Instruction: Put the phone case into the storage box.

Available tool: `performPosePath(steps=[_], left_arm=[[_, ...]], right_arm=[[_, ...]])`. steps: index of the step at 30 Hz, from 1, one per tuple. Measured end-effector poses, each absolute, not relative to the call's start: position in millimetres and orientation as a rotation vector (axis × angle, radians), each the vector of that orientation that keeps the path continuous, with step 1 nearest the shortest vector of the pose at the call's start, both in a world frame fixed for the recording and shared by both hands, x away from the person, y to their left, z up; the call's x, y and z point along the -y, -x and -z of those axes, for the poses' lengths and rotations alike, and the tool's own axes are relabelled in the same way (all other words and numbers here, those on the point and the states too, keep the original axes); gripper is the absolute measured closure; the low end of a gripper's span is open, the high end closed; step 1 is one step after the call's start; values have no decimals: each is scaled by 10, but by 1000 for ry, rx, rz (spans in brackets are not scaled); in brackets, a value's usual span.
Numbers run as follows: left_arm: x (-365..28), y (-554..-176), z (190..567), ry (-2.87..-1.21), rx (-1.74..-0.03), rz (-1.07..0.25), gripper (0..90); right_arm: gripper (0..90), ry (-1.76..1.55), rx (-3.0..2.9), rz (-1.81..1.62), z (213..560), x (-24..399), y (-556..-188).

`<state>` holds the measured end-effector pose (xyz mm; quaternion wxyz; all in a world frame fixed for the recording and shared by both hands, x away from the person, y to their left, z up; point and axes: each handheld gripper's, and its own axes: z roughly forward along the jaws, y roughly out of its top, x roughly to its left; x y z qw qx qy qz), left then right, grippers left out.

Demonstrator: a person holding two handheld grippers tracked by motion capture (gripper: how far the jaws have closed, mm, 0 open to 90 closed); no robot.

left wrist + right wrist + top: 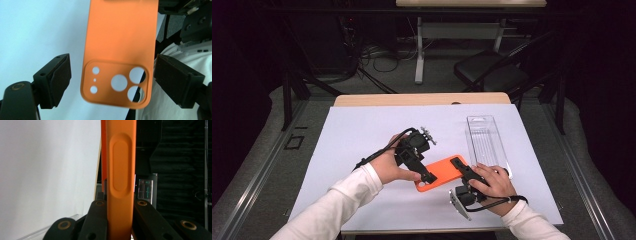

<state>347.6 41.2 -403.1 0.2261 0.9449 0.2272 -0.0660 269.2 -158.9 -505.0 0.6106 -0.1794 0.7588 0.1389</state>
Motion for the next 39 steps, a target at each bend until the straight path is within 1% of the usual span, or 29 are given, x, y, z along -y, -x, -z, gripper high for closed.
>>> performPosePath(steps=[14, 39], left_arm=[[-683, -3483, 4019, -2556, -700, 147, 155], [-935, -3468, 4004, -2499, -753, 111, 183]], right_arm=[[873, 380, -1770, -329, 5032, 1636, -2685], [873, 347, -1805, -397, 4966, 1663, -2674]])
